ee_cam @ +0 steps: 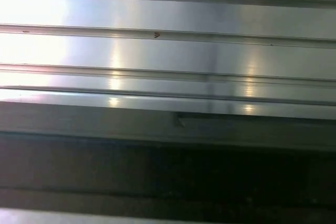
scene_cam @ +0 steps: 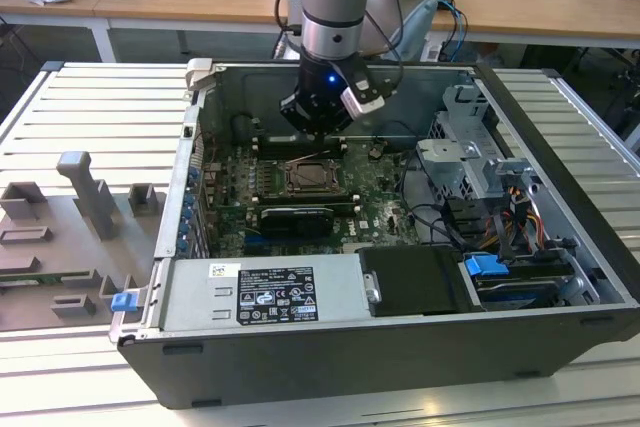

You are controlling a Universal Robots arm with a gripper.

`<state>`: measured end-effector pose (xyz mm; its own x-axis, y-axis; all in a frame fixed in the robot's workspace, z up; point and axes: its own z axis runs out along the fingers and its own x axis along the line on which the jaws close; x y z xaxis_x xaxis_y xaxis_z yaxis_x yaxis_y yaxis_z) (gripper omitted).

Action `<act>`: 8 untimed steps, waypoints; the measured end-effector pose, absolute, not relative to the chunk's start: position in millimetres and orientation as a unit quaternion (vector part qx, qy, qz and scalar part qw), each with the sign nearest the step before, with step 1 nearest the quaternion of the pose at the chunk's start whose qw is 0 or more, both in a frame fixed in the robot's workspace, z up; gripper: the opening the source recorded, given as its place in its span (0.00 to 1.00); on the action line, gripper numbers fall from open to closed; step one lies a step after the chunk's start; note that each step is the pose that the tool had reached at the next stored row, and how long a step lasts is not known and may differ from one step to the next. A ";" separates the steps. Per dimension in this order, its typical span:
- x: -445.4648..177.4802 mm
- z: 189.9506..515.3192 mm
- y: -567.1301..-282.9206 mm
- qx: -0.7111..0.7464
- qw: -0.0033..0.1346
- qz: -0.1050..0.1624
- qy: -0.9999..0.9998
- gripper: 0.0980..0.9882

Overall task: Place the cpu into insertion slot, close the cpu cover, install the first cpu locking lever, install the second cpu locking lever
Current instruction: 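Install the first cpu locking lever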

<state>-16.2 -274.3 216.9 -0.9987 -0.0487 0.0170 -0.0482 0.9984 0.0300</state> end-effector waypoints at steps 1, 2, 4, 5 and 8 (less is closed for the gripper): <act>-15.0 216.4 -274.6 0.024 0.009 -0.017 -1.000 0.01; -14.7 216.2 -274.8 0.023 0.009 -0.019 -1.000 0.01; -14.1 215.8 -275.3 0.022 0.009 -0.021 -0.999 0.01; -13.9 215.5 -275.6 0.022 0.009 -0.021 -1.000 0.01; -13.5 214.1 -276.3 0.021 0.009 -0.021 -1.000 0.01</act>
<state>-13.5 -276.3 214.1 -0.9990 -0.0416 0.0163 -0.0408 0.9983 0.0417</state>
